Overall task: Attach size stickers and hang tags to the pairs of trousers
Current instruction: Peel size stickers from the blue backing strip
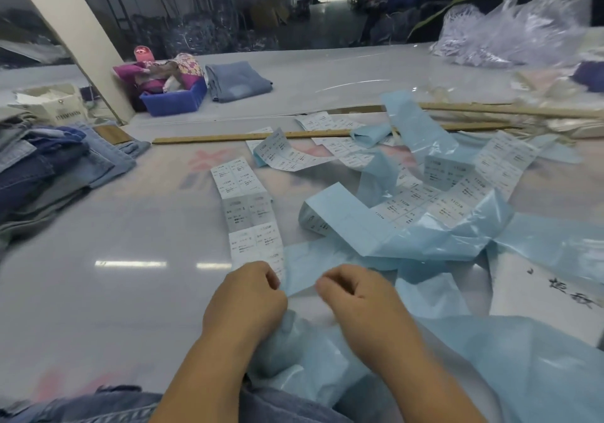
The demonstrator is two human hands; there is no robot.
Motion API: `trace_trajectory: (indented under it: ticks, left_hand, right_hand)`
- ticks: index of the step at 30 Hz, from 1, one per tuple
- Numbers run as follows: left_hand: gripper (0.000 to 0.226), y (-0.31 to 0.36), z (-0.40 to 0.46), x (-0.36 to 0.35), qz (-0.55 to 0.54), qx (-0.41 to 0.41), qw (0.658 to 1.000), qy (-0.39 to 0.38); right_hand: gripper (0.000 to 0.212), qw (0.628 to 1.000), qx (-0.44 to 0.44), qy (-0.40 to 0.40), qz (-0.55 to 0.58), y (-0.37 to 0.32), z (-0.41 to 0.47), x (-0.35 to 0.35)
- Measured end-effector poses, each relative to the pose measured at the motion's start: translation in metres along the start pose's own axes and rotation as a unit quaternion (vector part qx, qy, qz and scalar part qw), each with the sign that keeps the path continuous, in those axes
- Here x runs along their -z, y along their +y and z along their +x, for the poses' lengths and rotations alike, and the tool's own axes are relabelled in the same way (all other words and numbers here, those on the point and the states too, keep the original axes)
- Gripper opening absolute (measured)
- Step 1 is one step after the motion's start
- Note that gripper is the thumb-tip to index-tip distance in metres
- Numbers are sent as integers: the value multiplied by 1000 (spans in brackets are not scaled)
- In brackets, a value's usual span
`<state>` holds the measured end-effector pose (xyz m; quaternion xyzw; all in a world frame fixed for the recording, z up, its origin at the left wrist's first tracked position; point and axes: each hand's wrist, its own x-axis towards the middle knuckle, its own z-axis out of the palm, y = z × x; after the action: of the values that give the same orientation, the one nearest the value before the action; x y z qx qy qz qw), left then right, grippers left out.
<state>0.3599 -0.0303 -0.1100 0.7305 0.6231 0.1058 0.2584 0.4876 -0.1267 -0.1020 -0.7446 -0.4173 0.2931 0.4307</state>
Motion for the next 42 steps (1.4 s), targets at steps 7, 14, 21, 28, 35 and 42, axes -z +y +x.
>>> trace_trajectory:
  ticks: [7,14,21,28,35,42]
  left_hand:
    - [28,8,-11,15,-10,-142,974,177]
    - [42,13,-14,-4,-17,-222,975,-2]
    - [19,11,-11,0,-64,-143,984,81]
    - [16,-1,6,11,-186,-59,955,222]
    - [17,1,10,12,-345,-14,916,204]
    - [37,18,-6,8,-383,-151,911,12]
  right_hand:
    - [63,994,-104,15,32,8,12,8]
    - [33,959,-124,-29,255,2,12,7]
    - [15,950,-43,-77,301,-12,4,1]
    - [15,981,67,177,32,-19,0,24]
    - [70,916,-33,365,-165,-2,6,39]
    - [59,981,-17,167,-92,6,8,37]
